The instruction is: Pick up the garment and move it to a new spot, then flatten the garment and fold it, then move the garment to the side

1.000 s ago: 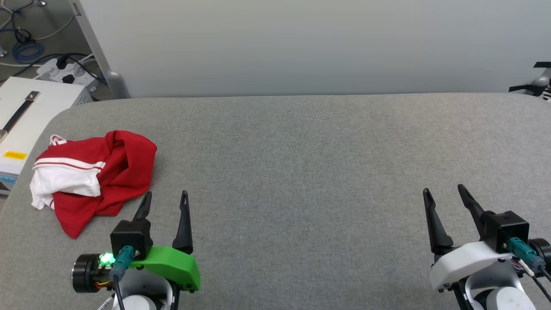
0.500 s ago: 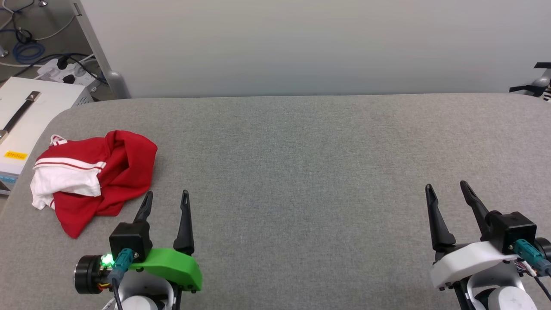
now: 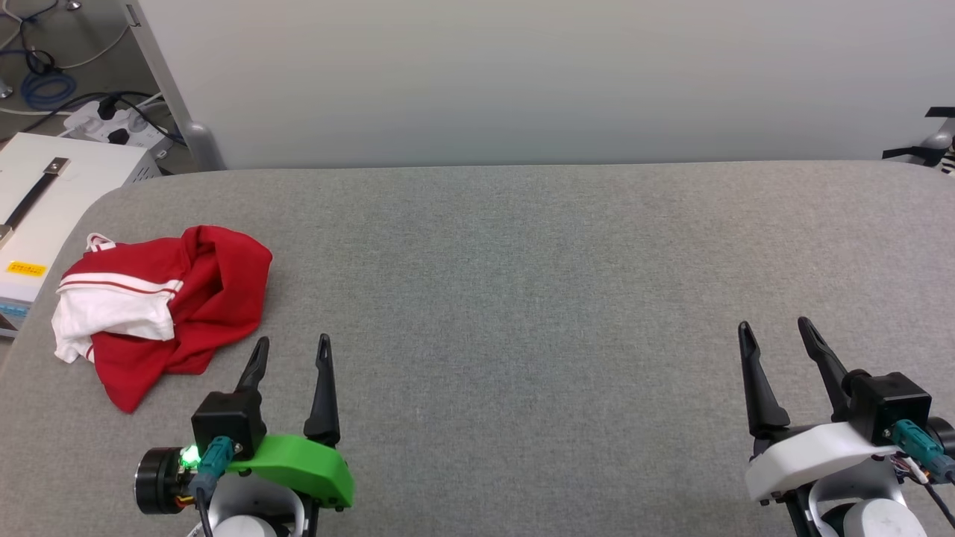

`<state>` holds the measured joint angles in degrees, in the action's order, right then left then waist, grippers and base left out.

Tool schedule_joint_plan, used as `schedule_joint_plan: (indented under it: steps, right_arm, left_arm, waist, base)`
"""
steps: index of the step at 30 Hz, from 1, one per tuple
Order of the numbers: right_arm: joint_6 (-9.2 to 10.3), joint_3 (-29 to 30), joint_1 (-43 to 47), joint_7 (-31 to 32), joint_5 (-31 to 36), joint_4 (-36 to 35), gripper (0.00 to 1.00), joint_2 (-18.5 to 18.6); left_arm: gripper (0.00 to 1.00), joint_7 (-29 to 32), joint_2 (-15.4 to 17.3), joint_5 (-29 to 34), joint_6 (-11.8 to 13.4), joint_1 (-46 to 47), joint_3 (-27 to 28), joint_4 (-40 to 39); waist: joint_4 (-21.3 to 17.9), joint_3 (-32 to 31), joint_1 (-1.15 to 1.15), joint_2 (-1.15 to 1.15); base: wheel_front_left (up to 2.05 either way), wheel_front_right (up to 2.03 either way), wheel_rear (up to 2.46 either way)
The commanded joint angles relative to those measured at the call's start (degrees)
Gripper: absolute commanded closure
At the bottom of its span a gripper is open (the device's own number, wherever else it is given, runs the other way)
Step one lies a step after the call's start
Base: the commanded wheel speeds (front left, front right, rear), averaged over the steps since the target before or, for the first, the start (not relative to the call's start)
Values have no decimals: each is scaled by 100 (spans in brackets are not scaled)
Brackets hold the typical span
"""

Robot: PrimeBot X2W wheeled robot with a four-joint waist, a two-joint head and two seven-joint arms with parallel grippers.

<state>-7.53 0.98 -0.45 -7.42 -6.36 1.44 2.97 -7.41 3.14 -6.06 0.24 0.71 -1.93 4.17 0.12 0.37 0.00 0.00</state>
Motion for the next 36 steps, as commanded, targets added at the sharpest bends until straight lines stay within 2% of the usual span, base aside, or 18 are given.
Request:
schedule_joint_plan:
  steps: [1,21,27,36]
  right_arm:
    - [2,3,44,-67,-73,-7,0,-5]
    - [3,-34,71,-300,-233,157,0,-7]
    - [3,-101,71,-373,-282,142,0,-7]
    - [3,-502,108,-476,-392,148,0,-8]
  left_arm:
    - [0,-58,-13,-48,18,-6,-13,11]
    - [0,-295,-18,-194,7,20,-89,295]
    - [0,-368,-19,-228,21,8,-103,335]
    - [0,-474,-21,-261,12,24,-79,419]
  waist:
    - [4,-1,0,0]
    - [114,63,0,0]
    - [340,76,0,0]
    - [853,92,0,0]
  base:
    - [0,0,0]
    - [0,0,0]
    - [0,0,0]
    - [0,0,0]
